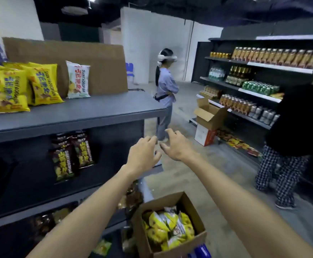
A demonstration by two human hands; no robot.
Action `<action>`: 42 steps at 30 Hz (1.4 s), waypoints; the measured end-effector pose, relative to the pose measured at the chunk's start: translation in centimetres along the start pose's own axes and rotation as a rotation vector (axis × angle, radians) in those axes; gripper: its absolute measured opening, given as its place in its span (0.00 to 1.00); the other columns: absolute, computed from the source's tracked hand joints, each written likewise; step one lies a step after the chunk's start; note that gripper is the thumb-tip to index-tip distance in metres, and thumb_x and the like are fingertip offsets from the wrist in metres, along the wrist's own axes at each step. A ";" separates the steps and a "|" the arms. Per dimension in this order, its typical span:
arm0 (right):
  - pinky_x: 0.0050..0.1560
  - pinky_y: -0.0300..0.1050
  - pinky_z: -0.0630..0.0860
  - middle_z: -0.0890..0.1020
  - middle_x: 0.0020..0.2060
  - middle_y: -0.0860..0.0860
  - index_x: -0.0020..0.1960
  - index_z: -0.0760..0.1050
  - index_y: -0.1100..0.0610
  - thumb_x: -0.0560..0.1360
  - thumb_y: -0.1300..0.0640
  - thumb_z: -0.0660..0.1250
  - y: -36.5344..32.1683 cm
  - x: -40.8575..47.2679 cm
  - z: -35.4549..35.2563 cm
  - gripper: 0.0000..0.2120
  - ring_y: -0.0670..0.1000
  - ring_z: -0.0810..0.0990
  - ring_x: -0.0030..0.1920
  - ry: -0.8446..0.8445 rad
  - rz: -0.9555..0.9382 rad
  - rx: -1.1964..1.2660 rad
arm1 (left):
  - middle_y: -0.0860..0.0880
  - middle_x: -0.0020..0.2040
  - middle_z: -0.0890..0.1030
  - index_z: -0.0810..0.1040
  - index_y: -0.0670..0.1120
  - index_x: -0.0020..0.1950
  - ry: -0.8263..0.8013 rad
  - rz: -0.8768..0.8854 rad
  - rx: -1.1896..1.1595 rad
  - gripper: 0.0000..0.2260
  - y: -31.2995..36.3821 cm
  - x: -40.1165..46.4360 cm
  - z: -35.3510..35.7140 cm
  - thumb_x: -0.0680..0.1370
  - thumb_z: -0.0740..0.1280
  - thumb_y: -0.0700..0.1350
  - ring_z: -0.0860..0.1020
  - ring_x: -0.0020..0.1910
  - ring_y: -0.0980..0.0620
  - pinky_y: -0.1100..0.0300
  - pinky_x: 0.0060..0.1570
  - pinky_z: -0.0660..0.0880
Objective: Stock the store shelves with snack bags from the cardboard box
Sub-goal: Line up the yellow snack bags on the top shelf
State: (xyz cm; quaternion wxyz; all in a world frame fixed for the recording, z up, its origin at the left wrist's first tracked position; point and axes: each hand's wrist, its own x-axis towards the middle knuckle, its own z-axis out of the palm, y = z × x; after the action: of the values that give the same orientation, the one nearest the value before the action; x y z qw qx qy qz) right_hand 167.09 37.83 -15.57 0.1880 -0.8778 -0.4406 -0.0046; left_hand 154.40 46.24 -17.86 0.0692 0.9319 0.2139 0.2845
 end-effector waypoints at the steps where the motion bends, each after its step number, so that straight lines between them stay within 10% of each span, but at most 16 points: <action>1: 0.61 0.59 0.73 0.72 0.65 0.58 0.71 0.62 0.51 0.76 0.43 0.64 1.8 -0.6 0.9 0.27 0.62 0.74 0.63 -0.030 0.045 0.017 | 0.51 0.49 0.76 0.72 0.48 0.56 -0.045 -0.003 -0.021 0.12 0.6 -0.6 1.7 0.75 0.64 0.51 0.75 0.48 0.48 0.54 0.40 0.73; 19: 0.58 0.52 0.73 0.76 0.62 0.60 0.65 0.67 0.57 0.76 0.52 0.62 19.7 -9.2 23.8 0.19 0.62 0.75 0.61 -0.587 0.544 0.005 | 0.44 0.49 0.79 0.72 0.45 0.55 -0.797 -0.329 -0.151 0.11 -5.6 -15.7 25.8 0.75 0.63 0.48 0.78 0.49 0.43 0.55 0.39 0.74; 28: 0.59 0.53 0.72 0.72 0.66 0.59 0.74 0.62 0.56 0.78 0.48 0.64 22.3 -9.2 31.5 0.27 0.61 0.73 0.64 -0.760 0.501 0.040 | 0.46 0.51 0.77 0.72 0.45 0.51 -0.841 -0.463 -0.224 0.10 -6.3 -18.1 32.9 0.73 0.65 0.46 0.77 0.49 0.42 0.51 0.42 0.77; 42: 0.60 0.55 0.71 0.68 0.68 0.58 0.73 0.61 0.57 0.77 0.57 0.64 27.1 -5.8 41.3 0.26 0.61 0.72 0.65 -0.766 0.289 0.126 | 0.38 0.66 0.68 0.67 0.46 0.72 -0.799 -0.408 0.129 0.26 -7.5 -16.3 39.8 0.74 0.61 0.34 0.75 0.52 0.36 0.47 0.41 0.75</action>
State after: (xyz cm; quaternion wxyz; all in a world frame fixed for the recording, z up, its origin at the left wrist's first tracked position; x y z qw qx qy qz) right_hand 178.05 32.52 -63.78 0.0627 -0.8556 -0.3503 0.3760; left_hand 161.84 45.60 -60.90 0.1429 0.9098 0.3670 -0.1308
